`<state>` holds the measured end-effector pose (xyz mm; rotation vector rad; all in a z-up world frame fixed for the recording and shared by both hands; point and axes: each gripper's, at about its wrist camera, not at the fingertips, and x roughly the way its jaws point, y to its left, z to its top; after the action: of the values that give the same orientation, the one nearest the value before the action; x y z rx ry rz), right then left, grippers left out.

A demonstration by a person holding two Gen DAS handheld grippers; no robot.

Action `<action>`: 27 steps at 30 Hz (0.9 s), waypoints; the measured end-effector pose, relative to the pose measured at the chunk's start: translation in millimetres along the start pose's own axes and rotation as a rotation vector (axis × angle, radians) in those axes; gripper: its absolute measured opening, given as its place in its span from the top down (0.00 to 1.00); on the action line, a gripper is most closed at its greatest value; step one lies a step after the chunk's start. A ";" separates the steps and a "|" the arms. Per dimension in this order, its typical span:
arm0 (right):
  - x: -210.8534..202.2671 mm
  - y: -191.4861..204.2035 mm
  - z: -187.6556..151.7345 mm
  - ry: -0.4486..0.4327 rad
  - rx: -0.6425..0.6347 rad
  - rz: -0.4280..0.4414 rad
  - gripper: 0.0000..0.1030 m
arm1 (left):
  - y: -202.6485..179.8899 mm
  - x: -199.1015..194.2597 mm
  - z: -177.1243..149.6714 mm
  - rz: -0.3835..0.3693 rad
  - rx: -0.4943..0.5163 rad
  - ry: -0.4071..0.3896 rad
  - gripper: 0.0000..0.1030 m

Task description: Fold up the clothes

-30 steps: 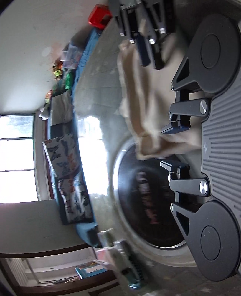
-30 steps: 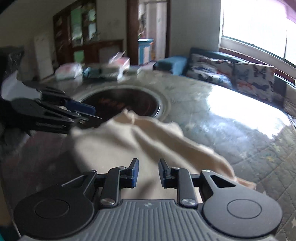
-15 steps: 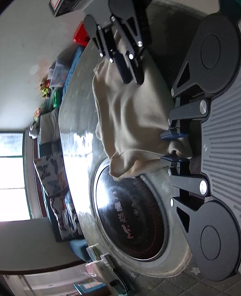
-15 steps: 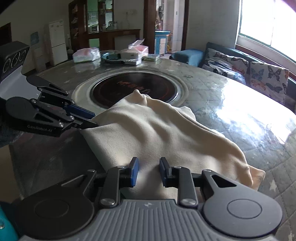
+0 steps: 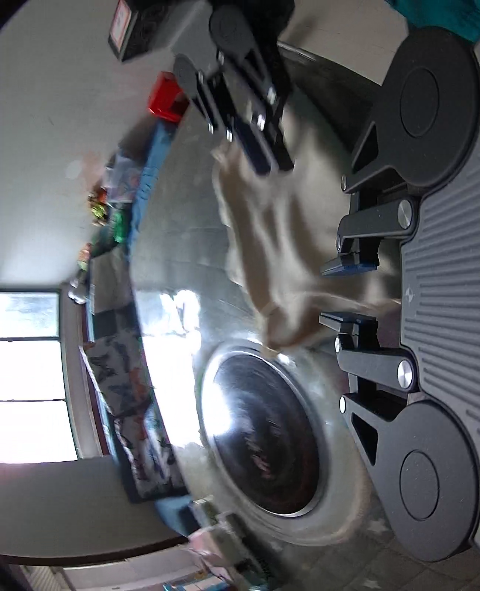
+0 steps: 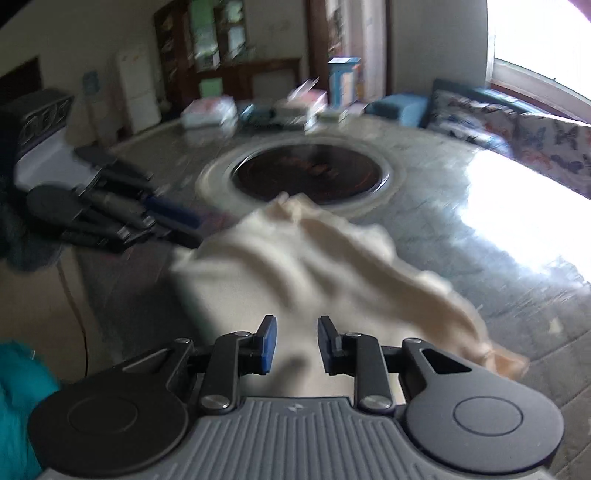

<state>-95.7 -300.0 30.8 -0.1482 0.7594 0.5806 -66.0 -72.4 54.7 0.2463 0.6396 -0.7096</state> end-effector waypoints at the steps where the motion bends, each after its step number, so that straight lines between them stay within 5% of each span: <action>1: 0.5 -3.5 4.9 -0.014 0.014 -0.011 0.76 | -4.4 3.3 2.4 -0.013 0.013 -0.004 0.78; 15: 84.0 -41.1 52.8 0.026 0.165 -0.102 0.86 | -11.9 43.4 -6.7 -0.074 0.026 0.046 0.77; 20: 72.9 -53.7 53.1 -0.018 0.217 -0.105 0.85 | -8.7 41.9 1.3 -0.075 0.007 0.029 0.77; 27: 15.9 -77.2 46.4 -0.074 0.247 -0.185 0.85 | 12.0 59.0 19.7 0.014 -0.056 0.032 0.77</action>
<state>-16.1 -342.0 47.5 0.0312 0.7303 0.3113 -14.7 -102.8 33.5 0.2102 0.6873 -0.6744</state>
